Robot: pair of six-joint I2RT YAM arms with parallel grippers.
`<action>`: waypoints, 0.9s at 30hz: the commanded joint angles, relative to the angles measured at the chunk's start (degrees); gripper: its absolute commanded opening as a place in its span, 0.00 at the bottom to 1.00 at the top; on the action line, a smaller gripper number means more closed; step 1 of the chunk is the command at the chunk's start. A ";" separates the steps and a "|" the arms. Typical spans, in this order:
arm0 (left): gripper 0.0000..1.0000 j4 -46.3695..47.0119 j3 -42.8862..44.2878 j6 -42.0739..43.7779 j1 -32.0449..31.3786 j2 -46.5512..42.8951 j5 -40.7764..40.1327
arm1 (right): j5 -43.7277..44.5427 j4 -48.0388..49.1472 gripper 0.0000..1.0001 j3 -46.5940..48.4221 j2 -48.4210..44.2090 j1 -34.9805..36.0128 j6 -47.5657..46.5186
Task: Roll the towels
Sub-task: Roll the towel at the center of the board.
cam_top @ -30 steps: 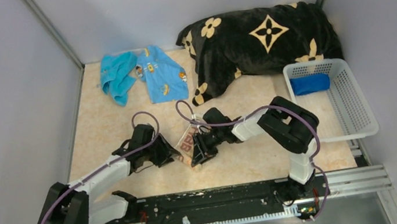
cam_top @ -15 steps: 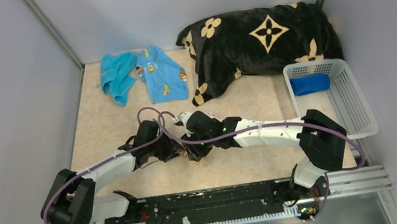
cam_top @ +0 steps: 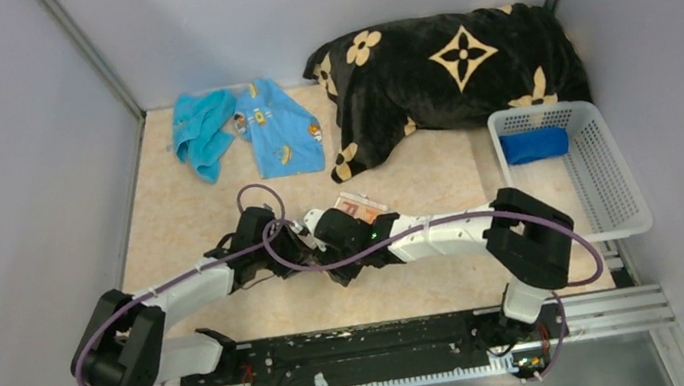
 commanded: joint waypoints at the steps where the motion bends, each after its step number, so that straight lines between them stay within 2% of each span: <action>1: 0.49 -6.29 -1.77 1.54 -0.46 3.14 -5.04 | 2.30 1.98 0.40 -0.19 3.05 0.68 -2.95; 7: 0.49 -6.46 -1.33 1.55 -0.49 3.45 -5.25 | 4.91 -0.07 0.40 0.14 5.66 2.29 -3.99; 14: 0.49 -6.34 -0.96 0.91 -0.44 3.68 -5.52 | 17.03 -6.38 0.41 2.11 11.15 7.24 -5.99; 18: 0.49 -5.49 -1.13 0.37 -0.50 4.40 -5.22 | 20.21 -8.05 0.40 2.79 14.51 8.98 -5.80; 21: 0.49 -4.92 -1.09 0.08 -0.51 5.00 -4.78 | 19.00 -8.36 0.31 3.21 15.86 9.02 -5.53; 23: 0.49 -4.57 -1.09 -0.12 -0.40 4.52 -4.46 | 16.06 -7.85 0.16 3.32 15.79 8.89 -6.07; 27: 0.57 -6.06 -1.31 -0.86 -0.29 -1.00 -5.81 | 3.93 -4.14 0.04 2.51 13.31 6.76 -6.28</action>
